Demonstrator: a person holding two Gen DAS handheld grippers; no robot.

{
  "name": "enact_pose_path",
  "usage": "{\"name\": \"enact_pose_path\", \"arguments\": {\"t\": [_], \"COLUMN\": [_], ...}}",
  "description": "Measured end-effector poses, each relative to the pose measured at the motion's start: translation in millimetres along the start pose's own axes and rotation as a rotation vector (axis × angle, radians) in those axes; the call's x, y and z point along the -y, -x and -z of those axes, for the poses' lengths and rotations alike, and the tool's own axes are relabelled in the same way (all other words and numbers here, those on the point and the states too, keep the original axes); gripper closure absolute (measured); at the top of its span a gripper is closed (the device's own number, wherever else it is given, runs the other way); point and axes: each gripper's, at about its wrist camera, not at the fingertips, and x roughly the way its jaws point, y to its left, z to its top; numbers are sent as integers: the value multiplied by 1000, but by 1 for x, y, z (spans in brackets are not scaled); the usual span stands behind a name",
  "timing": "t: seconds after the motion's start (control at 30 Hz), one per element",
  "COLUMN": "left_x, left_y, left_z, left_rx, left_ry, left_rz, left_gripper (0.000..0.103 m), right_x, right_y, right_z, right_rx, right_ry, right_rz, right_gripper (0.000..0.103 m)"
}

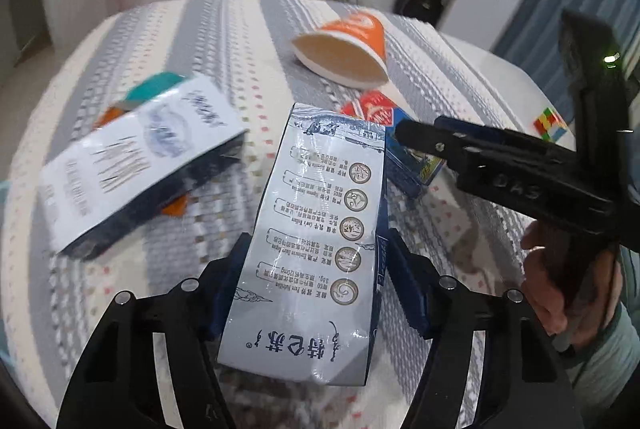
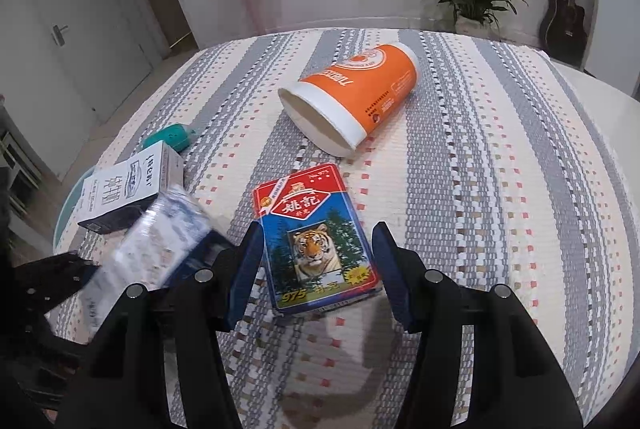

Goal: Collect trash
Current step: 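Lift the milk carton and tiger box toward the blue basket with both tools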

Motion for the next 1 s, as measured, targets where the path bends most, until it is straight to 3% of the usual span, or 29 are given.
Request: {"name": "enact_pose_path", "arguments": {"t": [0.13, 0.5, 0.63, 0.7, 0.9, 1.0], "left_x": [-6, -26, -36, -43, -63, -67], "left_y": [20, 54, 66, 69, 74, 81], "left_z": [7, 16, 19, 20, 24, 25], "left_rx": [33, 96, 124, 133, 146, 166], "left_ry": [30, 75, 96, 112, 172, 189], "left_rz": [-28, -65, -59, -59, -49, -54], "left_gripper": [40, 40, 40, 39, 39, 39], "right_x": [-16, -50, -46, -42, -37, -42], "right_y": [-10, -29, -22, -25, -40, -41], "right_z": [-2, -7, -5, -5, -4, -2], "right_rx": [-22, -33, -28, -39, -84, -71], "right_ry": [53, 167, 183, 205, 185, 170], "right_rz": [45, 171, 175, 206, 170, 173], "right_gripper": [40, 37, 25, 25, 24, 34]}}
